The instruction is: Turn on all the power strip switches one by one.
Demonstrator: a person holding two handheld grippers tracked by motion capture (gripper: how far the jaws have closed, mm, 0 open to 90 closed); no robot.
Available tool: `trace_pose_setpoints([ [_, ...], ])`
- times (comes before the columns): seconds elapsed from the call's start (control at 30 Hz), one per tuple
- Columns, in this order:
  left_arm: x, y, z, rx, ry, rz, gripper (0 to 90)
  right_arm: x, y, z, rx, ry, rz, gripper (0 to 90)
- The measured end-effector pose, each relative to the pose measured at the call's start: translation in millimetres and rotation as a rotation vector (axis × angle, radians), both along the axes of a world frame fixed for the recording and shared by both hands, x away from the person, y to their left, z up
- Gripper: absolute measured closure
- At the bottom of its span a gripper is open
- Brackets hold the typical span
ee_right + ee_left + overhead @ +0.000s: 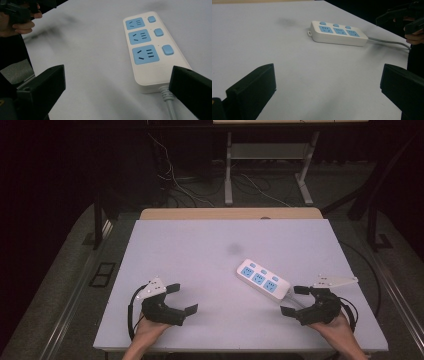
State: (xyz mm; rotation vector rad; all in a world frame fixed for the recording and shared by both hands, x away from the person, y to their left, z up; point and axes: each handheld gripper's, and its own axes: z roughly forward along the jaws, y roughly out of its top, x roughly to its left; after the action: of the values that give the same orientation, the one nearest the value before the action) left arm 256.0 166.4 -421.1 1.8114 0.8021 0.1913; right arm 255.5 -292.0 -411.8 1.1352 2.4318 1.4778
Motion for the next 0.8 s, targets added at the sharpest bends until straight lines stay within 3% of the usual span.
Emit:
trace_pose_setpoints([
  [0.37, -1.4, 2.2, -0.2, -0.004, -0.002, -0.008, 0.0, 3.5, 2.4, 2.4, -0.021, 0.024, 0.007, 0.5],
  [0.8, -1.4, 1.5, -1.3, 0.002, 0.003, -0.015, 0.0, 19.6, 8.7, 17.3, -0.06, 0.059, 0.047, 0.5],
])
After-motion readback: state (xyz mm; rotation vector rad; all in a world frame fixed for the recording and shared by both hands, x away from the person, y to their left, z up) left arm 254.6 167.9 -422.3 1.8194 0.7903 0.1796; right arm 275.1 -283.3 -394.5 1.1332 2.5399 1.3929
